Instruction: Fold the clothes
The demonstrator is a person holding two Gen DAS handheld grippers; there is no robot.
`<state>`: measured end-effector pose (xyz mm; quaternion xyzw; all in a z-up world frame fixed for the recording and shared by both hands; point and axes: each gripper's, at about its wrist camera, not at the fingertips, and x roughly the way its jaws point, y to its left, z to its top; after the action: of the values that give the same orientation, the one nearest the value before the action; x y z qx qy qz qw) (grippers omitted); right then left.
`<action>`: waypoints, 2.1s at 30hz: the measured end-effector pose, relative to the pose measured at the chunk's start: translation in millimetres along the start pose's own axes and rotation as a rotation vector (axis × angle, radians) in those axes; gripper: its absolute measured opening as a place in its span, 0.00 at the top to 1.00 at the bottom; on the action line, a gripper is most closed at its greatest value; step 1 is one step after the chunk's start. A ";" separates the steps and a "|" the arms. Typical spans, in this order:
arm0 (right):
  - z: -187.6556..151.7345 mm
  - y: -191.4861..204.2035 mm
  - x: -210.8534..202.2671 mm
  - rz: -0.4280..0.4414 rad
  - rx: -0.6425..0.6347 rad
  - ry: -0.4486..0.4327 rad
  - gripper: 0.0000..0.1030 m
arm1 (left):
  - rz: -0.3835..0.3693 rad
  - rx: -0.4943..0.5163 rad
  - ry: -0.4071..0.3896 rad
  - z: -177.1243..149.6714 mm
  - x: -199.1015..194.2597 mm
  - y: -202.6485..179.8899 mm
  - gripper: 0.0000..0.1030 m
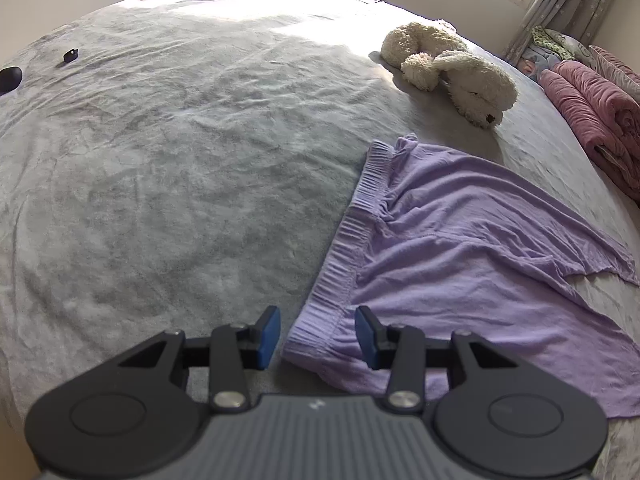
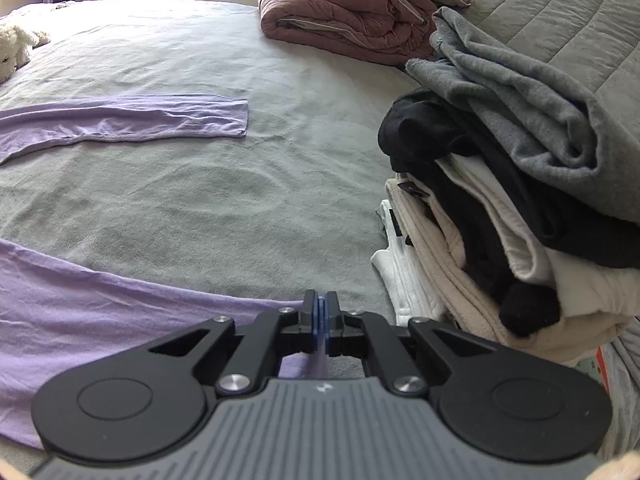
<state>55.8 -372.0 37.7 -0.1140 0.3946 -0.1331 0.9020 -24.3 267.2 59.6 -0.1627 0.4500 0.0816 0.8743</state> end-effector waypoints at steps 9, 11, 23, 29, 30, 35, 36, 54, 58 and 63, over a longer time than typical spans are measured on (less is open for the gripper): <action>4.4 -9.9 -16.8 -0.001 0.058 -0.031 0.93 | 0.003 0.011 -0.020 2.0 -2.9 -5.8 0.58; 2.2 -19.1 -25.8 0.026 0.111 -0.031 0.91 | 0.004 0.004 -0.029 3.5 -4.6 -4.8 0.58; -52.8 -57.8 -32.0 0.239 0.287 0.147 0.85 | 0.009 -0.040 -0.001 3.6 -0.4 4.4 0.58; -42.6 -48.3 -24.6 0.334 0.302 0.134 0.73 | 0.006 -0.019 0.000 2.3 0.4 -4.4 0.58; -41.6 -48.5 -25.2 0.342 0.310 0.129 0.73 | 0.007 -0.018 0.000 2.1 0.6 -4.4 0.58; -40.4 -46.5 -24.0 0.322 0.296 0.125 0.73 | 0.012 -0.015 0.004 1.1 1.7 -4.6 0.58; -39.4 -46.9 -23.0 0.327 0.302 0.121 0.73 | 0.013 -0.014 0.005 0.9 1.9 -4.6 0.58; -36.5 -59.6 -51.1 0.288 0.383 0.037 0.98 | 0.007 -0.026 0.019 0.4 3.7 -0.7 0.58; -39.7 -64.7 -56.1 0.232 0.361 0.039 0.98 | 0.003 -0.029 0.020 0.8 3.4 -0.6 0.58; -46.5 -54.6 -44.0 0.165 0.258 0.119 0.98 | 0.008 -0.029 0.027 1.1 5.6 -1.3 0.58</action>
<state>-15.6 -413.4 53.9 0.0438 0.4350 -0.1149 0.8920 -19.8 266.4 56.0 -0.1747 0.4613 0.0896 0.8652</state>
